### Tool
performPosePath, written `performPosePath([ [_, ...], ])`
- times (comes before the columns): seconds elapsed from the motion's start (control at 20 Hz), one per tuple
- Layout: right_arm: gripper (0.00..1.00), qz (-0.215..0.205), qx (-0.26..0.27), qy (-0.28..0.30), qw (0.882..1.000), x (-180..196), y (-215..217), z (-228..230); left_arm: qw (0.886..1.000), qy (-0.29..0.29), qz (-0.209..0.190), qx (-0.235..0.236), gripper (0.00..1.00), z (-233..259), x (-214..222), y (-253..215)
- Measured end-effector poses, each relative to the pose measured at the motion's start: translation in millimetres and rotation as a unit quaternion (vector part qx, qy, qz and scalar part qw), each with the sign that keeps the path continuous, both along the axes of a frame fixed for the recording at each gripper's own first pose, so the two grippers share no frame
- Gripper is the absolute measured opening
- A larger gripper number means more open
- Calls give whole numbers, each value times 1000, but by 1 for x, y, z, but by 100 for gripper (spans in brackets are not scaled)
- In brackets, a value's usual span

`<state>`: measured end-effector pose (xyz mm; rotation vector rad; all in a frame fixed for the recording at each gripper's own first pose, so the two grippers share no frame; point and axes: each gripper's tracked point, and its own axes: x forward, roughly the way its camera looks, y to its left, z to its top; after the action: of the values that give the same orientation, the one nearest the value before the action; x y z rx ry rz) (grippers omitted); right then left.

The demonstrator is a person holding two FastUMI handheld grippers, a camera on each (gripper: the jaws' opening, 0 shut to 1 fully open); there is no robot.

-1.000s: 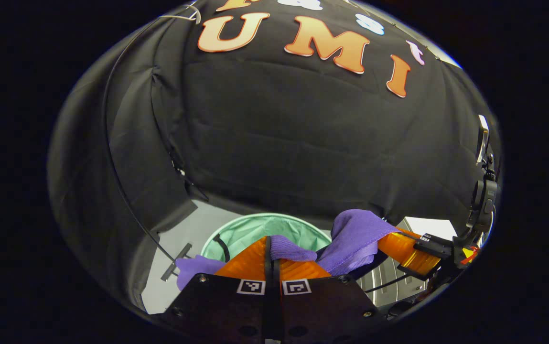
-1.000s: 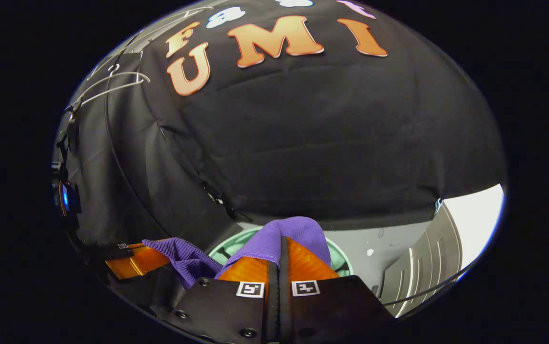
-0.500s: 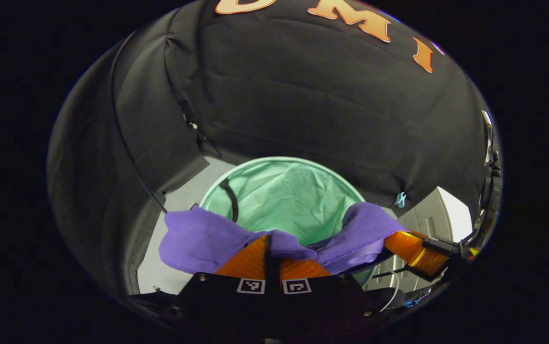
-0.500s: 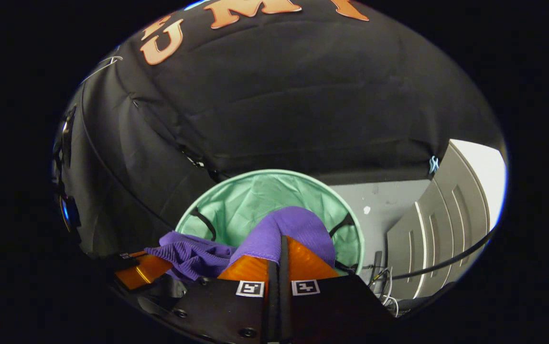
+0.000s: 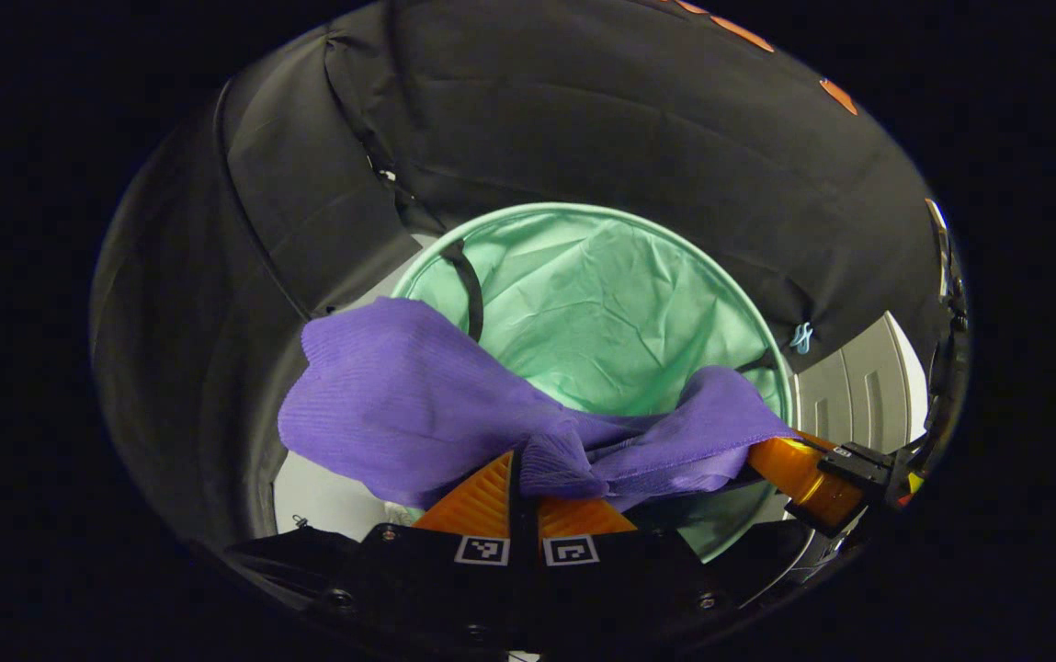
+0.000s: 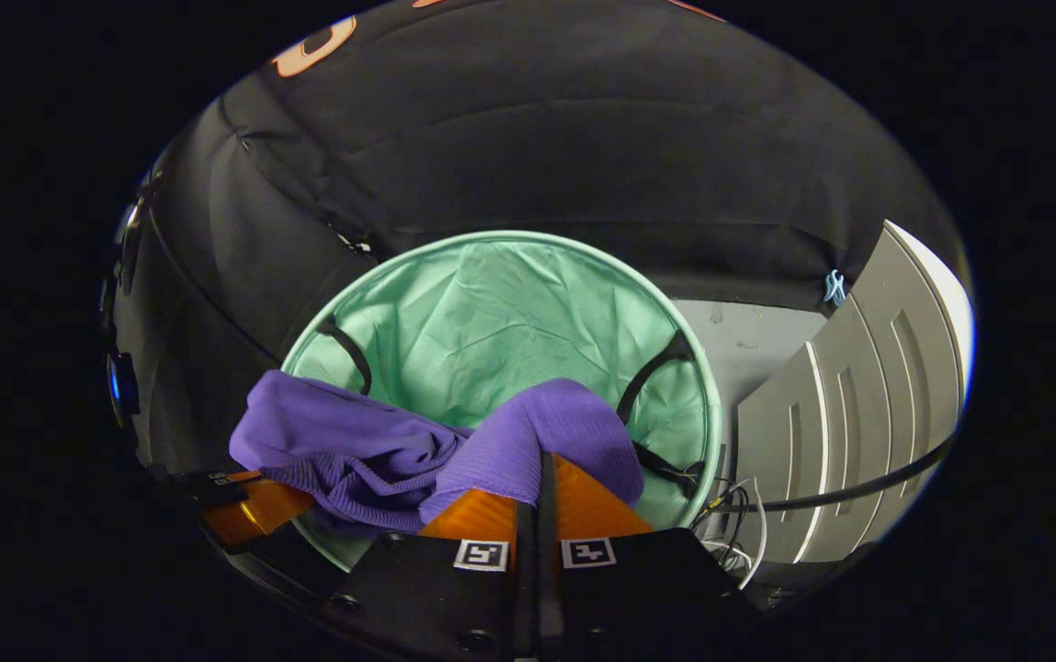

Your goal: Grasp the clothes on the hanger with both hands and then place them into the laundry hamper below.

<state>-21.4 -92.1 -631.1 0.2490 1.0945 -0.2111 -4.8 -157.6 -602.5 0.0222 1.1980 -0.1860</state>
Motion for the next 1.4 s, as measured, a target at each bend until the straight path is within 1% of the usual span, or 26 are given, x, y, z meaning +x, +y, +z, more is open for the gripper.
performPosePath([
  [0.1,8,-2,-2,9,1000,-2,0,-4,1000,8,5,13,2,-6,-4,4],
  [0.15,8,-4,-3,12,1000,-3,0,-4,1000,10,8,14,6,-8,-5,7],
  [0.2,9,-5,-1,13,1000,-4,1,-4,1000,12,11,12,7,-9,-4,6],
  [0.3,17,-5,3,17,1000,-4,2,-3,1000,15,17,11,8,-6,-5,6],
  [0.35,17,-8,5,15,1000,-4,2,-1,1000,15,20,13,10,-8,-7,9],
  [0.4,17,-13,5,11,1000,-4,2,2,1000,15,22,13,11,-8,-9,11],
  [0.45,15,-17,1,11,1000,-3,0,5,1000,16,24,12,15,-8,-13,11],
  [0.5,15,-20,2,7,1000,-2,-1,6,999,18,25,10,16,-7,-14,12],
  [0.65,61,-23,-7,11,1000,-5,-4,10,1000,15,22,8,21,-2,-10,15],
  [0.7,58,-25,-9,11,1000,-8,-5,12,1000,9,20,10,24,3,-8,18],
  [0.75,49,-27,-7,10,1000,-8,-5,14,1000,5,18,11,36,6,-7,20],
  [0.8,53,-29,-6,9,1000,-7,-5,16,1000,1,19,9,47,11,-7,19],
  [0.85,65,-31,-7,8,999,-7,-5,18,1000,-1,21,9,46,12,-7,17],
  [0.9,65,-31,-4,4,1000,-7,-4,21,1000,-1,23,5,48,14,-8,16],
  [0.95,67,-30,-1,1,1000,-6,-2,24,1000,0,26,1,54,13,-8,16],
  [1.0,78,-29,1,-2,1000,-5,-1,27,1000,-1,28,0,58,14,-8,15],
  [1.05,100,-27,3,-3,1000,-4,0,28,1000,-1,27,0,68,14,-9,15],
  [1.1,100,-24,8,-4,1000,-6,5,32,1000,-2,24,-1,78,18,-9,14],
  [1.3,99,-26,-2,-13,1000,-6,4,45,999,-24,24,-1,78,33,-6,16],
  [1.35,99,-28,-3,-20,999,-5,2,52,999,-31,24,-2,79,37,-4,15],
  [1.4,99,-30,-4,-29,999,-3,2,61,999,-40,26,0,85,44,0,16],
])
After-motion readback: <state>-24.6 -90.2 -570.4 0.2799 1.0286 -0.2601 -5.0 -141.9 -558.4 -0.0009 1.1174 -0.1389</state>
